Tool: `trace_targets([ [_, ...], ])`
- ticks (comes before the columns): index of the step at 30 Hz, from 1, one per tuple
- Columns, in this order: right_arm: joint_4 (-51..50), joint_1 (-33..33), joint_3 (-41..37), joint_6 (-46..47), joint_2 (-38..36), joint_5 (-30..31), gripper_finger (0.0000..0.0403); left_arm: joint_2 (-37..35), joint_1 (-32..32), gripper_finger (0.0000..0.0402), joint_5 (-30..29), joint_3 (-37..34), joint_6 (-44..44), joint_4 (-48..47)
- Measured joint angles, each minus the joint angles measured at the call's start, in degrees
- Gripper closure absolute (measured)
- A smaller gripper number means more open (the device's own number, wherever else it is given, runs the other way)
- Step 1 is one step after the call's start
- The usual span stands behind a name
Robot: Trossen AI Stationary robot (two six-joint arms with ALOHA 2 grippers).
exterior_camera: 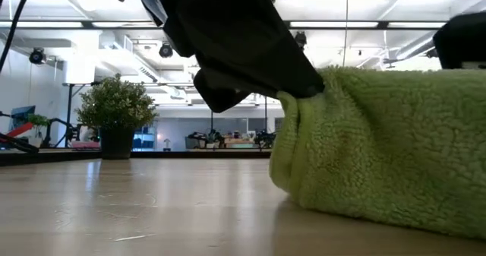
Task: Roll microfiber towels into tight, uniform cylinder then place into a basket
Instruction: Roll the green microfiber towel
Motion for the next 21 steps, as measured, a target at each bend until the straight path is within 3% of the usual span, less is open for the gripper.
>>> trace_targets([
  [5, 3.38, -0.26, -1.58, 3.84, -0.09, -2.3, 0.0394, -0.18, 0.21, 0.04, -3.04, -0.09, -0.07, -0.31],
  [13, 22.02, -0.39, -9.52, 12.99, -0.07, -3.26, 0.0394, -0.28, 0.23, 0.04, -4.92, -0.09, -1.53, -8.73],
  [21, 31.96, -0.5, -16.05, 20.78, -0.07, -3.1, 0.0394, -0.28, -0.27, 0.04, -7.88, -0.44, -1.06, -6.08],
])
